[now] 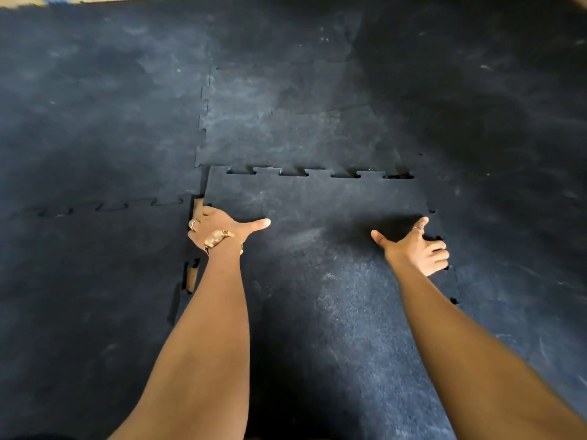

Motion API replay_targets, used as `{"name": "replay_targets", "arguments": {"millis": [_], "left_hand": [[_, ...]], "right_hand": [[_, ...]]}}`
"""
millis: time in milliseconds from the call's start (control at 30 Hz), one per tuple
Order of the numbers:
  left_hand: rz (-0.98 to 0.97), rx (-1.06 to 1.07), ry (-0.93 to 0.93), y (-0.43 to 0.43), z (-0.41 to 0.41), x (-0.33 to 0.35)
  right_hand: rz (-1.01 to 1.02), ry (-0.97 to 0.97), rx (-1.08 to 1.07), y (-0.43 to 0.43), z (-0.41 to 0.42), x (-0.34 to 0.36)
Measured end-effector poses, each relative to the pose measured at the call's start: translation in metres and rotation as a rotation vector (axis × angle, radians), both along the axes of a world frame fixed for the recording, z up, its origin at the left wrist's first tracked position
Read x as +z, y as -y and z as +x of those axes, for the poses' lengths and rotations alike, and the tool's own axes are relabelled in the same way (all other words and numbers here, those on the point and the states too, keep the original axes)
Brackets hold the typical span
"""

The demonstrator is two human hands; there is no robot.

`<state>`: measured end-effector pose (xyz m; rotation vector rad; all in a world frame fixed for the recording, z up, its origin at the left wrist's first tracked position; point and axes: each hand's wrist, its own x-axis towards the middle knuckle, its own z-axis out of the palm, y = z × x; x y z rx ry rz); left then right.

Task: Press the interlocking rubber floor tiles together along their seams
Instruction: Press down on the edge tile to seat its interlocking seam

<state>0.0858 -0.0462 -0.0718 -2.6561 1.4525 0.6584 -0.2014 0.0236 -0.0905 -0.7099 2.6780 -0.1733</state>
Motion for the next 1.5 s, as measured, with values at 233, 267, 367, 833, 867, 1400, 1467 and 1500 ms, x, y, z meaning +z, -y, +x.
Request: {"name": "replay_targets", "arguments": {"millis": [233, 267, 367, 833, 867, 1400, 1467, 1500], "left_hand": [[0.063, -0.165, 0.239, -0.006, 0.008, 0.033], [0.087, -0.141, 0.265, -0.011, 0.012, 0.036], [0.161, -0.048, 0.235, -0.031, 0.021, 0.029], [0.297, -0.111, 0.197, -0.025, -0.018, 0.022], [0.276, -0.108, 0.188, -0.026, -0.027, 0.022], [0.130, -0.864, -0.050, -0.006, -0.156, 0.005], [0.131, -0.910, 0.023, -0.012, -0.164, 0.001], [0.127, -0.929, 0.050, -0.014, -0.167, -0.003]], "right_hand": [[-0.012, 0.053, -0.041, 0.005, 0.005, 0.019], [-0.020, 0.066, -0.044, 0.005, 0.007, 0.020], [-0.022, 0.082, -0.027, 0.003, 0.014, 0.019], [-0.155, 0.179, -0.127, -0.001, 0.001, 0.014], [-0.172, 0.194, -0.144, -0.001, -0.002, 0.014], [-0.337, 0.138, -0.121, 0.001, -0.023, 0.020], [-0.299, 0.169, -0.141, 0.003, -0.025, 0.014], [-0.275, 0.178, -0.144, 0.004, -0.026, 0.011]]}}
